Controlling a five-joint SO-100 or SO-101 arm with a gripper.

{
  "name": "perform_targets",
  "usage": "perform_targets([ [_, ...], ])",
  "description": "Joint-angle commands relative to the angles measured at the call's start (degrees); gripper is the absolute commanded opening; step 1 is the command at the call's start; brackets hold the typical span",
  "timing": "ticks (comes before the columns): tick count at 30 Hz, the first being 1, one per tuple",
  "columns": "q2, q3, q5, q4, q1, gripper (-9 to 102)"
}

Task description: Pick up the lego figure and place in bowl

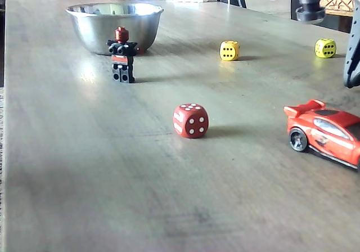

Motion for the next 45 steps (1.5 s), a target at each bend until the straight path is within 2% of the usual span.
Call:
perform_targets([
  [1, 0.53, 4.22, 0.35, 1.23, 0.0, -1],
  [34, 0.53, 3.52, -0.35, -0.18, 0.0, -1],
  [37, 0.53, 3.52, -0.35, -3.69, 0.0, -1],
  [45, 0.53, 3.52, -0.35, -20.13, 0.7, -1],
])
